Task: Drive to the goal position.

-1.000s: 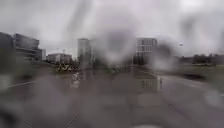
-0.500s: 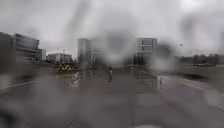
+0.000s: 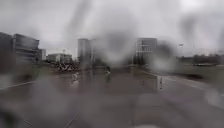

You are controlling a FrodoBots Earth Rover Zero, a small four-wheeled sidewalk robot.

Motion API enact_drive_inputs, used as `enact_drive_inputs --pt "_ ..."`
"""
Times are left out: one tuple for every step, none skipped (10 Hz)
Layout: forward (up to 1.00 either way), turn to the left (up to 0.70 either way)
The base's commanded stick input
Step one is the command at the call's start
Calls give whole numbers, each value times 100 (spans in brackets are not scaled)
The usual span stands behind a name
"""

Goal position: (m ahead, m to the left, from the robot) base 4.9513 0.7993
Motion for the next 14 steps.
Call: enact_drive_inputs --pt "7 0" --pt "7 0" --pt "7 0" --pt "7 0" --pt "7 0" --pt "7 0" --pt "7 0" --pt "7 0" --pt "7 0" --pt "7 0" --pt "7 0" --pt "7 0" --pt "7 0" --pt "7 0"
